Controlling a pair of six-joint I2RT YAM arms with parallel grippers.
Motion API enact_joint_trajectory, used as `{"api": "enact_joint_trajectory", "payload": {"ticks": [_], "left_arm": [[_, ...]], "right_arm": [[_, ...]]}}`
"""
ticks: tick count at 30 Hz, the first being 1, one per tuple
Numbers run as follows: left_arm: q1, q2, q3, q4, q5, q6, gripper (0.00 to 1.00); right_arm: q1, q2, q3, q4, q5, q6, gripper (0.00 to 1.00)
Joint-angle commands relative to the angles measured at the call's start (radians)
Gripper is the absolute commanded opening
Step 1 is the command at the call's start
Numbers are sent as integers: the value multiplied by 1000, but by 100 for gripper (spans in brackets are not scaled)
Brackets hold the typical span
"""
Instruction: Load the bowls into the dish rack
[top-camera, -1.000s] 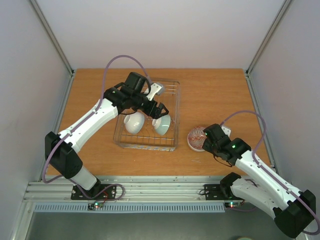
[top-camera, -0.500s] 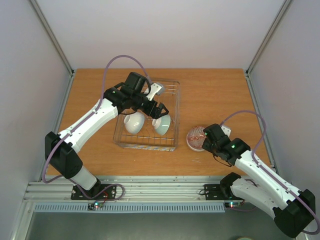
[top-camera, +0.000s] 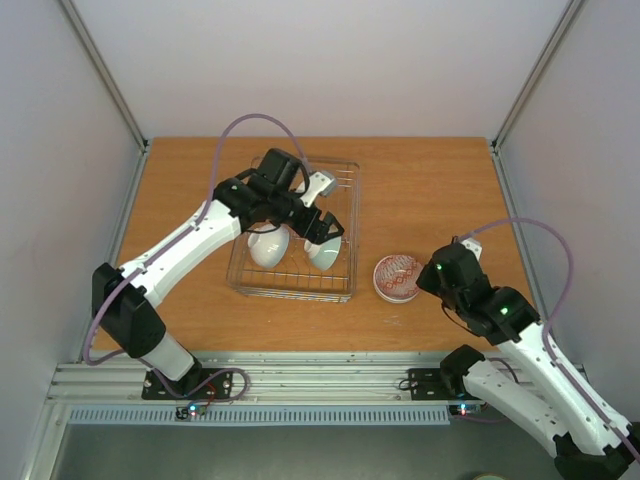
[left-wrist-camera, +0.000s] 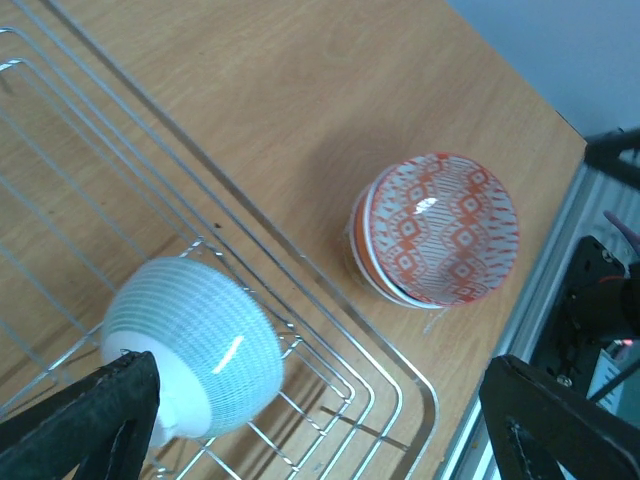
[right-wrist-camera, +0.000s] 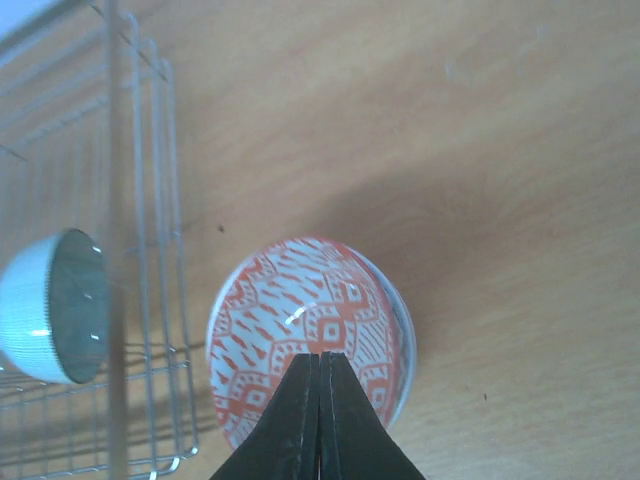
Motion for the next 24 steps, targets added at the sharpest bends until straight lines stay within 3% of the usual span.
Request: {"api": "enact_joint_trajectory", "payload": {"ticks": [1,7,9,11,24], "left_arm": [[-65,45,42,-7,10,13,88],[-145,102,108,-55,-23,71,88],[-152,108,116,-59,-27,76,88],[-153,107,117,-59,-29,76,88],[-153,79,95,-48,-36,81,88]], "right_arm": [[1,-17,67,-1,52,-78,1],[2,38,80,12,39,-98,3],[2,72,65,-1,38,-80,23],[2,103,43,-3,30,-65,32],[-1,150,-83,64,-50,-7,33]]}}
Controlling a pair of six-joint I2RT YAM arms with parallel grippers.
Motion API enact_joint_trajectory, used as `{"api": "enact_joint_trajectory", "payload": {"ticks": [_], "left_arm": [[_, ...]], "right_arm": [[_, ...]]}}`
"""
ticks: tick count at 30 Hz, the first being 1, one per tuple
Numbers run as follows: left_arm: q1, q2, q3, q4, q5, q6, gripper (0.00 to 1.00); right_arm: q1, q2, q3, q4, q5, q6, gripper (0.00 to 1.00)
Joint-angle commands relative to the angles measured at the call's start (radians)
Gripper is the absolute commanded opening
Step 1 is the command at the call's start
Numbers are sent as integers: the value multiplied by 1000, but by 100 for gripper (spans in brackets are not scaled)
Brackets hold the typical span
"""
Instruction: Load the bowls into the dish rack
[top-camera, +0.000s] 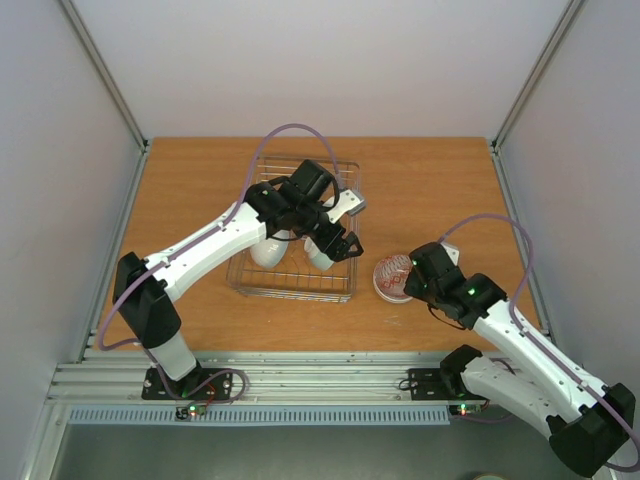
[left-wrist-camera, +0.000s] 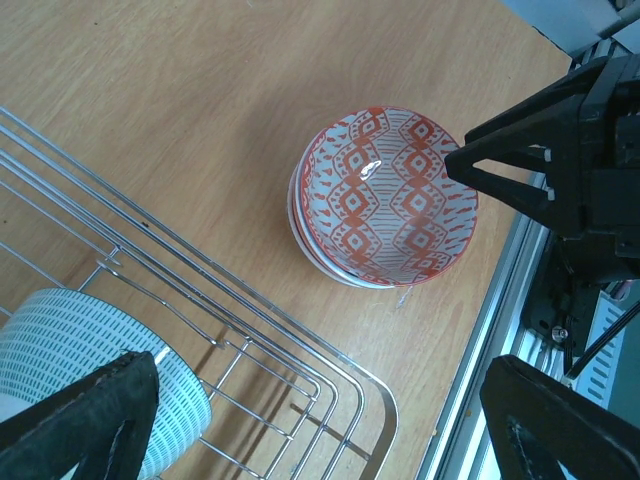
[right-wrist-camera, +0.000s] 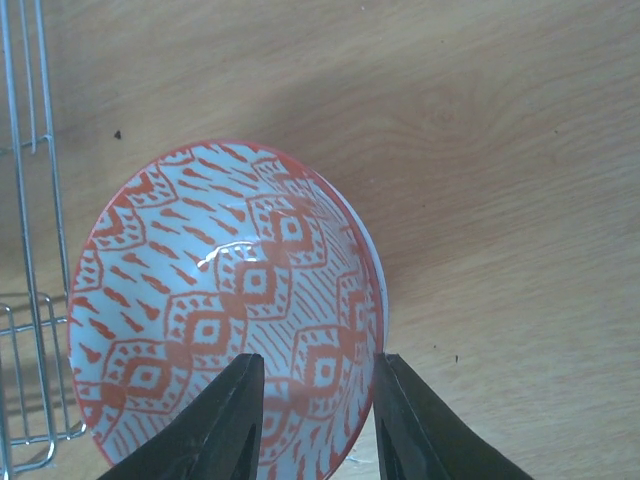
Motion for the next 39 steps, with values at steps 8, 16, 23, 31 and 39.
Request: {"api": "enact_joint_trajectory", "payload": {"ticks": [8,16,23,31,39], "left_arm": [[0,-30,0,18,-9,16,88],[1,-21,6,16,-14,14,88],[0,-18,7,15,-22,16,88],[0,-19,10,11,-22,22,88],[1,-59,60,-58,13,78,99]], "right_arm": [[0,-17,-44,-14,0,48,33],[0,-11,-73,-2,-8,53,30],[0,-41,-72,-8,7,47,4],[0,-167,-23,-57,46,6,1],[0,-357,13,80,0,-139,1]]}}
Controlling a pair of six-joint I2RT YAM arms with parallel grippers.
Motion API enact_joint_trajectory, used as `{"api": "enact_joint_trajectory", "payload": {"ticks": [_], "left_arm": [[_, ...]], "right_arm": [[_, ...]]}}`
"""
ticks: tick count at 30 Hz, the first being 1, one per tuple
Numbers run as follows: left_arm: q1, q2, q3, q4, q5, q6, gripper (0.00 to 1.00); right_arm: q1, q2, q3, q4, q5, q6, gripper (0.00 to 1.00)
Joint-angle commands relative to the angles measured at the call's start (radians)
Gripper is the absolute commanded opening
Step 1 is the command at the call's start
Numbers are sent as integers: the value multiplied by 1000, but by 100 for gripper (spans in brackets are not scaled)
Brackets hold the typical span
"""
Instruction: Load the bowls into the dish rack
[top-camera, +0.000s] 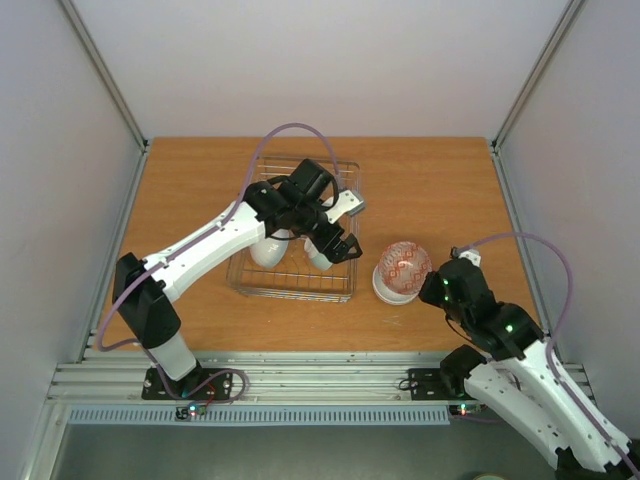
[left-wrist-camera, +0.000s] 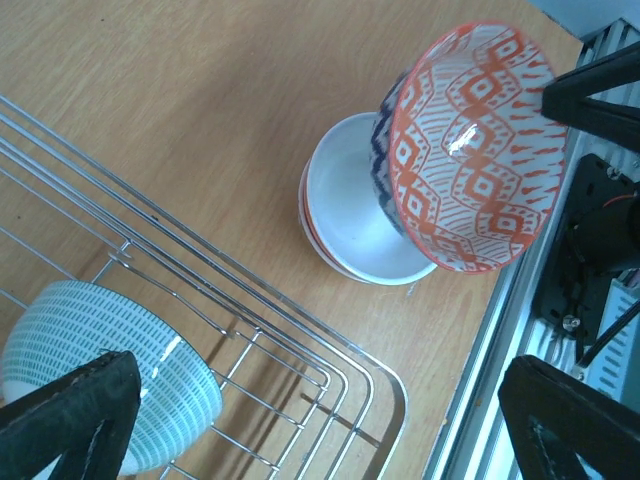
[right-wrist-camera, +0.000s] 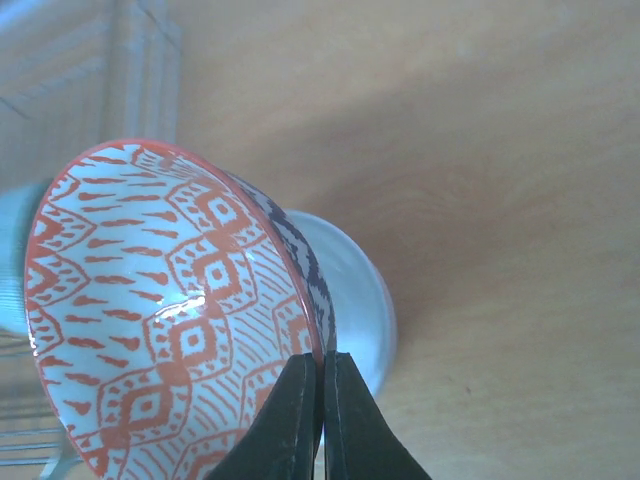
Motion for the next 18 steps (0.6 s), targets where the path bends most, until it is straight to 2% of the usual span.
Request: {"api": "enact_joint_trajectory", "payload": {"ticks": [1,4,10,18], "left_arm": [[1,-74,54,-45,43,65,99],[7,-113,52,-71,90,108,99],[68,-148,48,-73,281,104,99],[149,-214,-28,0,232,61,99]], "right_arm": [[2,-130,32,147,-32,-121,1],[2,-173,21,210,-69,-166,1],[2,-150,-22,401,-228,-206,1],[-9,-89,-60,624,-438,-220,1]]}}
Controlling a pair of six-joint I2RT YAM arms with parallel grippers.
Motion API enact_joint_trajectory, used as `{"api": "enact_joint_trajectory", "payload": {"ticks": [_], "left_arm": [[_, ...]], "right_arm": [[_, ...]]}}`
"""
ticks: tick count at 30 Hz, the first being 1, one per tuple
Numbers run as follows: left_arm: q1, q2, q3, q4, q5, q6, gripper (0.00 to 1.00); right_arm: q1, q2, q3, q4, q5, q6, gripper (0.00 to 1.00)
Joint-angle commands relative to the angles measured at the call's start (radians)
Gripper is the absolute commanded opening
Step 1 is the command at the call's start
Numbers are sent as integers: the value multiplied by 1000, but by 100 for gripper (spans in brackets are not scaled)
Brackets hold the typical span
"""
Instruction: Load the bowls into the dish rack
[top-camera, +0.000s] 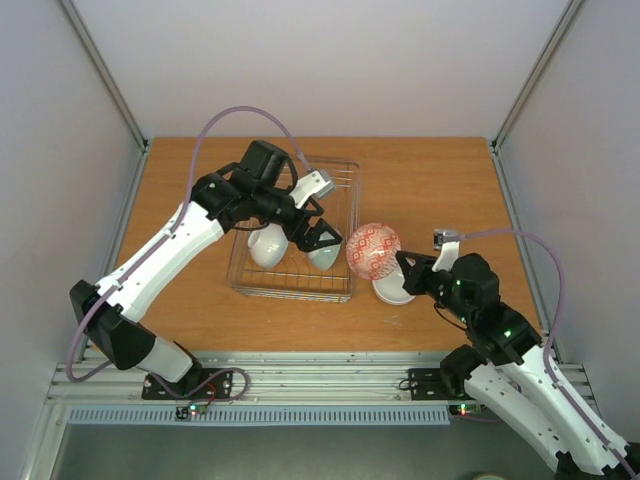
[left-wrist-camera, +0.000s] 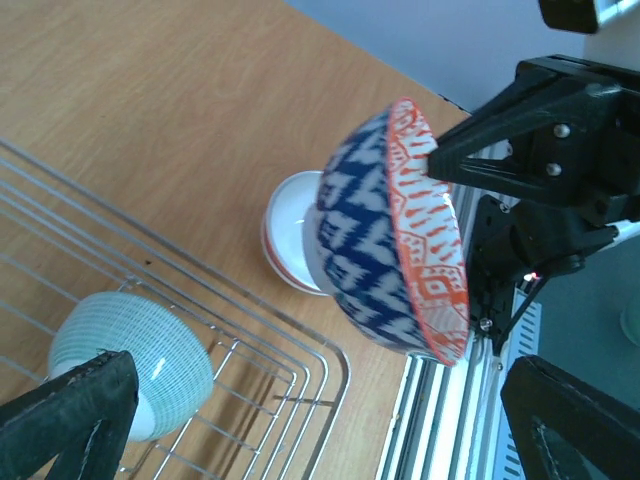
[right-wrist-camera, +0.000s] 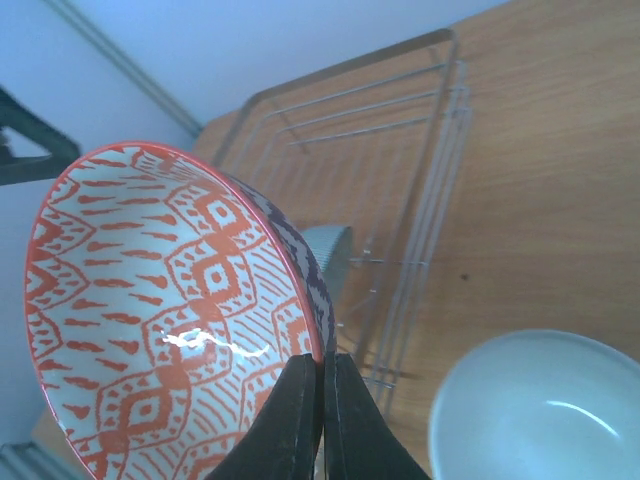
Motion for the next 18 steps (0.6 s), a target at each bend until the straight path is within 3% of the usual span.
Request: {"api": "enact_joint_trajectory", "payload": {"ticks": [1,4,7,18], "left_arm": [[28,-48,-45,69,-20,-32,99],[29,-44,-60,92,-105,-47,99],[28,-30,-83,118,-90,-72,99],[30,0,-98,161,295,-126,99]], "right_arm": [[-10,8,-16,226,-156,-19,1],[-16,-3,-34,261,-185,-16,1],[-18,-7,-47,280,-208,-18,1],[-29,2,-76,345,-272,-30,1]]}}
